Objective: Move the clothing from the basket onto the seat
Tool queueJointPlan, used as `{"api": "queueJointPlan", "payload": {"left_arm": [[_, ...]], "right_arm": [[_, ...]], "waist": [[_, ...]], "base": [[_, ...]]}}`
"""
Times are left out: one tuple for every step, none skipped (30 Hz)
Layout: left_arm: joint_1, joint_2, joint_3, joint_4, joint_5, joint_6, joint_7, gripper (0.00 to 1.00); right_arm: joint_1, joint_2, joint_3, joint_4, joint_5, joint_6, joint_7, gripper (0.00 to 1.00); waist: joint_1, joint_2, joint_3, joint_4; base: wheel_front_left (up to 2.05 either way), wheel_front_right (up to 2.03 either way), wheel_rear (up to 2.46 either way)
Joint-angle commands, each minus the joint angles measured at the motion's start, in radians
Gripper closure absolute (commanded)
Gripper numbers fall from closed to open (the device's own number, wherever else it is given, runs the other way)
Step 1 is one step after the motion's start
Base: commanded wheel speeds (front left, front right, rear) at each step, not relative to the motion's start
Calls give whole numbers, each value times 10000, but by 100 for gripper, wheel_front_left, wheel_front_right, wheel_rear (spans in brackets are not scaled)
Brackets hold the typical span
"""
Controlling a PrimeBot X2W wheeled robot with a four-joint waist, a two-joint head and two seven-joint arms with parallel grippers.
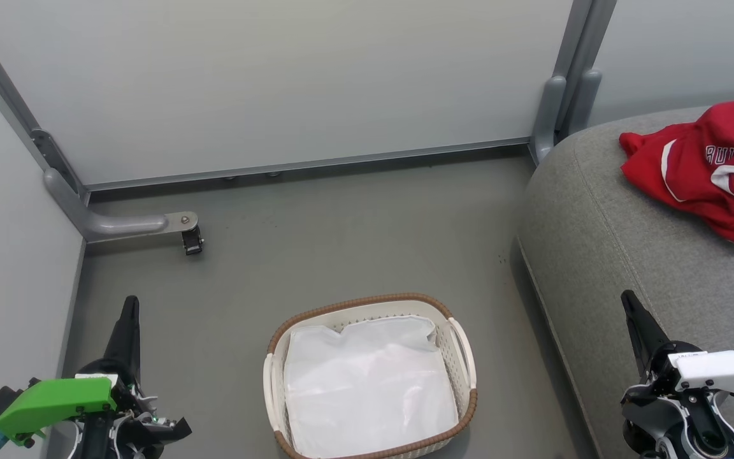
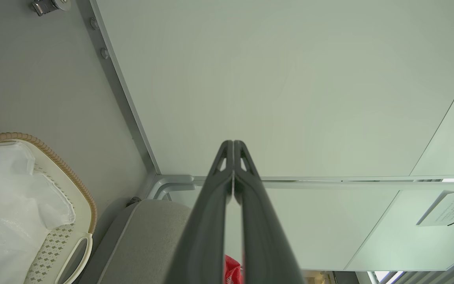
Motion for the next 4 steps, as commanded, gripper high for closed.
{"api": "queueJointPlan", "payload": {"left_arm": [[-104, 55, 13, 9, -53, -62, 27, 100], [-104, 55, 13, 9, -53, -62, 27, 100], [-104, 55, 13, 8, -53, -62, 26, 100], [-104, 55, 13, 8, -53, -62, 26, 100]], "right_arm": [[-79, -18, -31, -16, -29, 0, 35, 100], [-79, -17, -32, -16, -28, 0, 36, 100], [-79, -16, -34, -16, -30, 0, 37, 100], [-79, -16, -34, -16, -31, 0, 38, 100]], "waist": [[0, -1, 0, 0], [0, -1, 0, 0], [0, -1, 0, 0], [0, -1, 0, 0]], "base": [[0, 0, 0], [0, 0, 0], [0, 0, 0], [0, 0, 0]]}}
